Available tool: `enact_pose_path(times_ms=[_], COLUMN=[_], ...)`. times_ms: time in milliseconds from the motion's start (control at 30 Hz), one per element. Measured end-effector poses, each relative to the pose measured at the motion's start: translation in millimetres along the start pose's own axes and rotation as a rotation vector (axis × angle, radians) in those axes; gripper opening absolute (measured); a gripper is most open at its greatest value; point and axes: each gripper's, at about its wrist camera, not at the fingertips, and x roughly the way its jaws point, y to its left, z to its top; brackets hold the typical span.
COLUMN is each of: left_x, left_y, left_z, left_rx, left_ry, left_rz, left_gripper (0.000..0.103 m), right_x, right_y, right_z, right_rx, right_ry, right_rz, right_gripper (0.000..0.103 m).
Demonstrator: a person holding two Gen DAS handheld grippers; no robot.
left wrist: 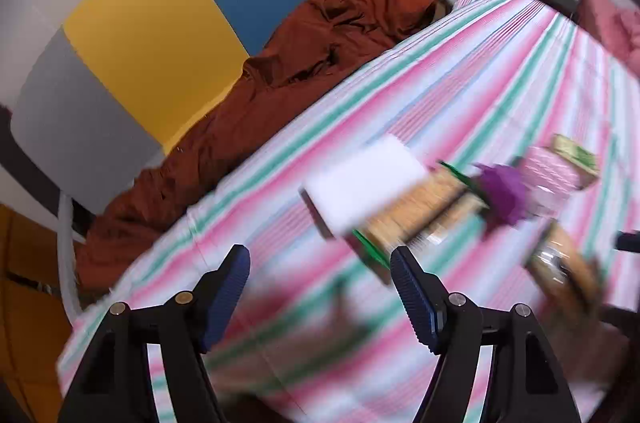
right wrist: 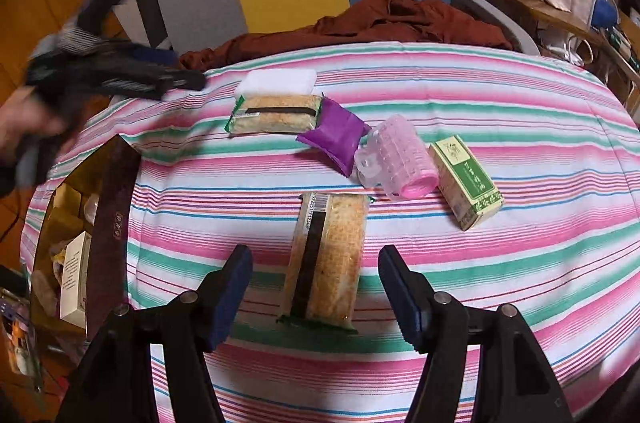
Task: Organize objects
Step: 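Grasp the white sponge with the left gripper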
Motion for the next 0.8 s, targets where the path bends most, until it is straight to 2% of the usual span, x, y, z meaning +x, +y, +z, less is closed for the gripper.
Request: enact_pose_path(times_ms=[133, 300, 367, 433, 500, 533, 633, 667, 700, 733, 800], left_x=[31, 52, 60, 68, 79, 83, 92, 95, 98, 96, 91], left_y=[1, -13, -23, -27, -26, -25, -22, -20, -20, -16, -8], left_z=[16, 29, 34, 39, 50, 51, 46, 43, 39, 35, 26], left_rx=[0.064, 0.174, 0.229, 0.262, 0.234, 0.230, 0.218, 0.194, 0.179, 0.161, 0.119], left_ry=[0.014, 0.026, 0.035, 0.025, 0.037, 0.045, 0.081, 0.102, 0.124, 0.114, 0.129], left_rz=[-0.036, -0.126, -0.163, -0.150, -0.155, -0.158, -0.220, -0.236, -0.253, -0.272, -0.299], left_gripper=[0.075, 0.080, 0.085, 0.090, 0.090, 0.093, 0.094, 0.086, 0.086, 0.083, 0.074], right_x=[2, 5, 6, 7, 7, 7, 8, 8, 7, 8, 8], right_y=[-2, -1, -2, -3, -5, -6, -8, -9, -10, -10, -10], right_z=[1, 2, 2, 2, 2, 2, 3, 3, 3, 3, 3], right_rx=[0.006, 0.009, 0.010, 0.017, 0.023, 0.027, 0.035, 0.037, 0.040, 0.042, 0.040], right_ry=[0.006, 0.019, 0.021, 0.022, 0.023, 0.025, 0.026, 0.025, 0.025, 0.025, 0.028], right_rz=[0.016, 0.025, 0.025, 0.024, 0.023, 0.021, 0.020, 0.019, 0.019, 0.018, 0.016], right_gripper=[0.066, 0.066, 0.066, 0.066, 0.066, 0.066, 0.066, 0.066, 0.066, 0.066, 0.066])
